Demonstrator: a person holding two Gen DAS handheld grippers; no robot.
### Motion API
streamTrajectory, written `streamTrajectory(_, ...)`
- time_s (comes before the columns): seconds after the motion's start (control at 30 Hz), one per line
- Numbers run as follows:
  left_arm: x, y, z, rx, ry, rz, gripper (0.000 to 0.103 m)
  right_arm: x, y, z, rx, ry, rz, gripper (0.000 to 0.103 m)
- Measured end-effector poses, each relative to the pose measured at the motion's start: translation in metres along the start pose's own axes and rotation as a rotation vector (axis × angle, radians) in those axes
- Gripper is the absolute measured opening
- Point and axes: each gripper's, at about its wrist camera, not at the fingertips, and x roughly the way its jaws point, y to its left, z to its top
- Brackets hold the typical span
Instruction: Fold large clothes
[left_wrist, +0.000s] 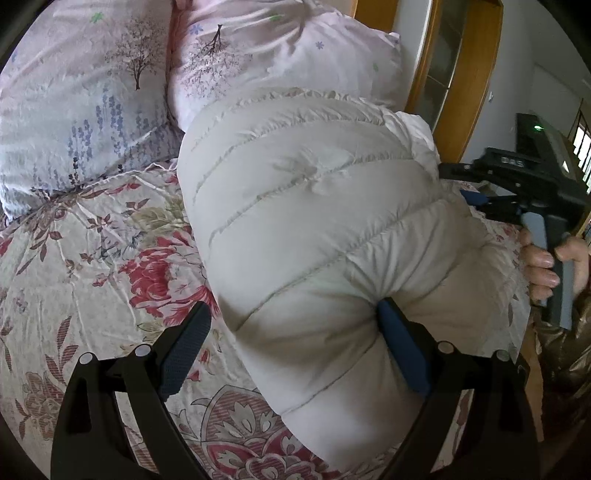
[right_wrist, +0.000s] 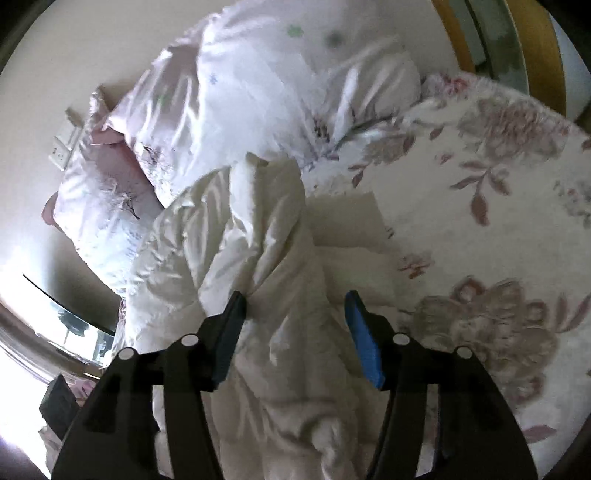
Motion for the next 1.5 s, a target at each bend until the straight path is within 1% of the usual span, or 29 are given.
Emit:
streamTrajectory(0.03,0.000,0.001,0.000,0.000,-0.001,-0.005,0.093,0.005,0.000,0.000,-0.013,0.002,-0.001,0.034)
streamTrajectory(0.07,0.000,0.000,0.000,-0.004,-0.002,-0.007,0.093,0.008,0.003,-0.002,-0.036,0.000,-0.002,0.022)
streamTrajectory(0.1,-0.001,0.001,0.000,-0.010,-0.004,-0.014,0.093,0.009,0.005,-0.004,-0.053,-0.006,-0.019,0.017)
streamTrajectory(0.13,-0.002,0.002,0.000,-0.018,-0.007,-0.024,0.093,0.010,0.006,-0.009,-0.056,-0.016,-0.054,0.013)
streamTrajectory(0.23,-0.008,0.005,0.003,-0.049,-0.032,-0.061,0.093,0.010,-0.001,-0.018,-0.039,-0.026,-0.123,0.011)
streamTrajectory(0.33,-0.015,0.011,0.008,-0.090,-0.070,-0.090,0.093,0.016,-0.010,-0.027,-0.013,-0.010,-0.183,0.011)
streamTrajectory(0.4,-0.017,0.015,0.012,-0.109,-0.087,-0.090,0.093,0.022,-0.013,-0.030,-0.011,0.001,-0.194,0.011)
streamTrajectory(0.47,-0.015,0.016,0.015,-0.123,-0.086,-0.081,0.093,0.025,-0.013,-0.030,-0.020,0.015,-0.197,0.012)
streamTrajectory(0.57,-0.013,0.016,0.016,-0.132,-0.081,-0.070,0.093,0.020,-0.010,-0.026,-0.039,0.038,-0.178,0.019)
streamTrajectory(0.6,-0.013,0.016,0.016,-0.132,-0.079,-0.069,0.093,0.016,-0.011,-0.025,-0.043,0.036,-0.163,0.028)
streamTrajectory(0.63,-0.012,0.015,0.016,-0.132,-0.076,-0.069,0.093,0.009,-0.011,-0.023,-0.054,0.029,-0.148,0.047)
streamTrajectory(0.67,-0.012,0.015,0.016,-0.131,-0.072,-0.071,0.093,0.001,-0.012,-0.022,-0.066,0.017,-0.140,0.059)
streamTrajectory(0.7,-0.012,0.015,0.016,-0.130,-0.071,-0.072,0.093,-0.004,-0.013,-0.021,-0.074,0.008,-0.131,0.077)
streamTrajectory(0.73,-0.012,0.015,0.016,-0.129,-0.070,-0.073,0.093,-0.013,-0.014,-0.021,-0.085,-0.008,-0.115,0.085)
streamTrajectory(0.8,-0.011,0.016,0.016,-0.131,-0.070,-0.078,0.093,-0.025,-0.017,-0.018,-0.098,-0.024,-0.101,0.087)
streamTrajectory(0.87,-0.010,0.016,0.017,-0.136,-0.065,-0.085,0.093,-0.033,-0.022,-0.016,-0.095,-0.019,-0.069,0.088)
streamTrajectory(0.9,-0.009,0.016,0.016,-0.137,-0.062,-0.085,0.093,-0.035,-0.024,-0.015,-0.090,-0.014,-0.049,0.090)
streamTrajectory(0.93,-0.008,0.016,0.016,-0.137,-0.059,-0.083,0.093,-0.036,-0.026,-0.014,-0.089,0.002,-0.041,0.095)
streamTrajectory(0.97,-0.007,0.015,0.016,-0.136,-0.055,-0.079,0.093,-0.035,-0.028,-0.013,-0.092,0.028,-0.061,0.099)
streamTrajectory(1.0,-0.006,0.015,0.016,-0.136,-0.051,-0.076,0.093,-0.035,-0.031,-0.013,-0.083,0.054,-0.100,0.101)
streamTrajectory(1.07,-0.006,0.017,0.016,-0.141,-0.046,-0.080,0.094,-0.033,-0.038,-0.012,-0.036,0.088,-0.129,0.101)
streamTrajectory(1.1,-0.005,0.018,0.017,-0.145,-0.044,-0.085,0.098,-0.032,-0.043,-0.011,0.000,0.112,-0.146,0.101)
streamTrajectory(1.17,-0.006,0.021,0.018,-0.159,-0.047,-0.099,0.101,-0.032,-0.048,-0.010,0.036,0.148,-0.182,0.101)
streamTrajectory(1.2,-0.006,0.024,0.020,-0.169,-0.048,-0.109,0.102,-0.032,-0.049,-0.009,0.050,0.181,-0.186,0.101)
streamTrajectory(1.23,-0.006,0.027,0.021,-0.178,-0.051,-0.118,0.102,-0.032,-0.049,-0.008,0.052,0.203,-0.175,0.101)
streamTrajectory(1.3,-0.005,0.033,0.024,-0.202,-0.056,-0.139,0.102,-0.035,-0.046,-0.007,0.037,0.193,-0.124,0.101)
streamTrajectory(1.33,-0.003,0.036,0.026,-0.216,-0.055,-0.145,0.102,-0.038,-0.044,-0.006,0.020,0.164,-0.054,0.101)
streamTrajectory(1.4,0.000,0.042,0.028,-0.245,-0.052,-0.169,0.102,-0.038,-0.044,-0.005,0.015,0.153,0.016,0.101)
streamTrajectory(1.5,0.007,0.053,0.029,-0.315,-0.042,-0.250,0.102,-0.031,-0.055,-0.002,0.068,0.169,0.088,0.101)
